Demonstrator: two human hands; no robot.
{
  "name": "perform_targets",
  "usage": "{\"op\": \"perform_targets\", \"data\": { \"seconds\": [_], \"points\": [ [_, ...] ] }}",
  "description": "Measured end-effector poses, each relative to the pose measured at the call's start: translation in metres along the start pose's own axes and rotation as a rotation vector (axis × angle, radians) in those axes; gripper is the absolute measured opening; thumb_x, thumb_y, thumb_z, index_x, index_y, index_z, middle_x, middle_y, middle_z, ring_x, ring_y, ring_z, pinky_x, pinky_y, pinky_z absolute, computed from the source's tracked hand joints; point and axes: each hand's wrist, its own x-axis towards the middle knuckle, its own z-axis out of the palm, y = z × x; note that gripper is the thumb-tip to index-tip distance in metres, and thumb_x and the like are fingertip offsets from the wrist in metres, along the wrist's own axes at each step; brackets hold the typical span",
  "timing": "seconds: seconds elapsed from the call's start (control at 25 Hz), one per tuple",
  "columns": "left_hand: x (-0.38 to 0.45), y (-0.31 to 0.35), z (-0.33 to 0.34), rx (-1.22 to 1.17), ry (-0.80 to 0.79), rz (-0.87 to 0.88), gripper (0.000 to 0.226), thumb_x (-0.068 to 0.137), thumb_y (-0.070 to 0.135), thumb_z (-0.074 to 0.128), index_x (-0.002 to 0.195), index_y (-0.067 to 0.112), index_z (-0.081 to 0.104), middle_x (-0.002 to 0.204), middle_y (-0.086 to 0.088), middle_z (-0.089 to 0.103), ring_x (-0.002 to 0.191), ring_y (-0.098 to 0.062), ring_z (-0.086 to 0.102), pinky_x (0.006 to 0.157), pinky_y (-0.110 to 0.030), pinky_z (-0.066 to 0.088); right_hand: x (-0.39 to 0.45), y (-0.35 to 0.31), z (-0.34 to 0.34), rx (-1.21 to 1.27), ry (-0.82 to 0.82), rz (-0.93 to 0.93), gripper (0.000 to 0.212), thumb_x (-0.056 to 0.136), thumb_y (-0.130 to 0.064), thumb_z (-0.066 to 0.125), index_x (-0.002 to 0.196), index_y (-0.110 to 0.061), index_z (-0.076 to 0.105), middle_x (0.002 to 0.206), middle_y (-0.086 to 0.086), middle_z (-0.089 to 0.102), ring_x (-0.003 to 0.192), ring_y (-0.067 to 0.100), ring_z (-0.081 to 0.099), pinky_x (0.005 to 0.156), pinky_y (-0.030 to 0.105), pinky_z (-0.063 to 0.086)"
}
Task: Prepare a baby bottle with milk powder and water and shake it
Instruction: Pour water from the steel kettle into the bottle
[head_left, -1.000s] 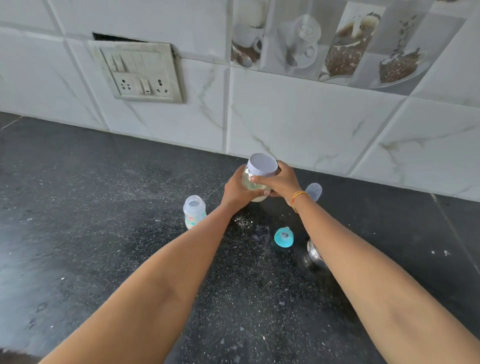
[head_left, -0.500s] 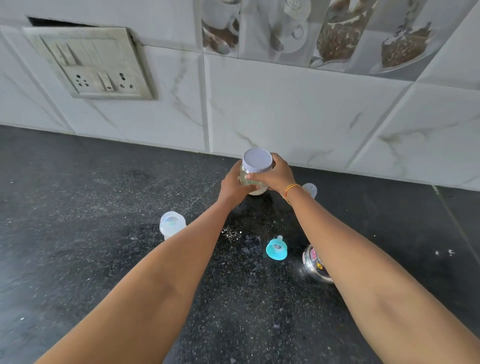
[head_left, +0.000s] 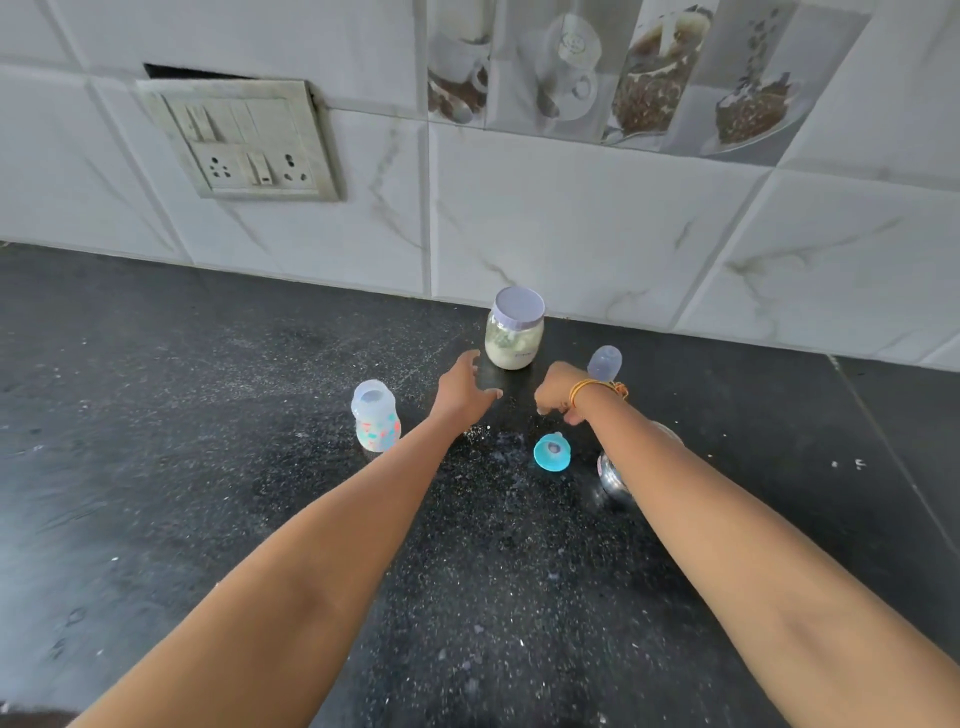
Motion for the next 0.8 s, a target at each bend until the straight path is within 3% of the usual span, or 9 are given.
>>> {"op": "perform_targets", "data": {
  "seconds": [0.24, 0.36, 0.48, 0.6, 0.68, 0.8],
  "points": [
    [-0.043, -0.024, 0.002, 0.013, -0.003, -0.039, 0.058, 0.087, 0.019, 0.071, 0.139, 0.013, 0.046, 0.133, -0.011, 0.057, 0.122, -0.024, 0.055, 0.099, -0.032, 0.044, -0.022, 0.013, 0.032, -0.114, -0.057, 0.012, 0.054, 0.084, -0.035, 0.07, 0.125, -0.005, 0.055, 0.114, 0.015, 0.061, 0.088, 0.025, 0.058, 0.076, 0.034, 0.049],
    [-0.058, -0.037, -0.002, 0.003, 0.047, -0.035, 0.043, 0.087, 0.02, 0.071, 0.127, 0.013, 0.058, 0.122, -0.008, 0.063, 0.113, -0.02, 0.059, 0.099, -0.03, 0.047, -0.022, 0.02, 0.049, -0.092, 0.015, 0.03, 0.055, 0.083, -0.039, 0.07, 0.124, -0.005, 0.056, 0.123, 0.015, 0.062, 0.102, 0.03, 0.063, 0.078, 0.034, 0.052],
    [-0.069, -0.051, -0.012, -0.034, 0.1, -0.047, 0.026, 0.088, 0.019, 0.07, 0.112, 0.011, 0.066, 0.112, -0.006, 0.068, 0.104, -0.018, 0.063, 0.098, -0.032, 0.05, -0.025, 0.019, 0.058, -0.012, 0.092, 0.02, 0.054, 0.082, -0.04, 0.071, 0.12, -0.004, 0.059, 0.121, 0.015, 0.063, 0.102, 0.03, 0.064, 0.082, 0.034, 0.056],
    [-0.084, -0.061, -0.028, -0.07, 0.185, -0.08, 0.018, 0.09, 0.018, 0.067, 0.105, 0.008, 0.069, 0.097, -0.004, 0.069, 0.09, -0.013, 0.061, 0.087, -0.024, 0.049, -0.027, -0.001, 0.06, 0.154, 0.081, -0.017, 0.052, 0.08, -0.036, 0.073, 0.118, -0.005, 0.06, 0.118, 0.013, 0.062, 0.097, 0.026, 0.06, 0.084, 0.037, 0.058],
    [-0.091, -0.068, -0.039, -0.062, 0.268, -0.112, 0.014, 0.089, 0.023, 0.067, 0.091, 0.01, 0.072, 0.088, -0.004, 0.069, 0.083, -0.013, 0.06, 0.078, -0.023, 0.045, -0.03, -0.024, 0.061, 0.404, 0.044, -0.044, 0.047, 0.079, -0.028, 0.075, 0.118, -0.005, 0.062, 0.117, 0.011, 0.061, 0.102, 0.025, 0.06, 0.082, 0.037, 0.059],
    [-0.098, -0.079, -0.055, -0.023, 0.397, -0.194, 0.037, 0.084, 0.032, 0.069, 0.055, 0.013, 0.055, 0.059, -0.004, 0.057, 0.064, -0.021, 0.053, 0.06, -0.027, 0.038, -0.044, -0.062, 0.064, 0.862, -0.064, -0.134, 0.034, 0.081, -0.012, 0.073, 0.112, -0.006, 0.064, 0.114, 0.012, 0.061, 0.11, 0.026, 0.059, 0.085, 0.038, 0.055]
  ]
}}
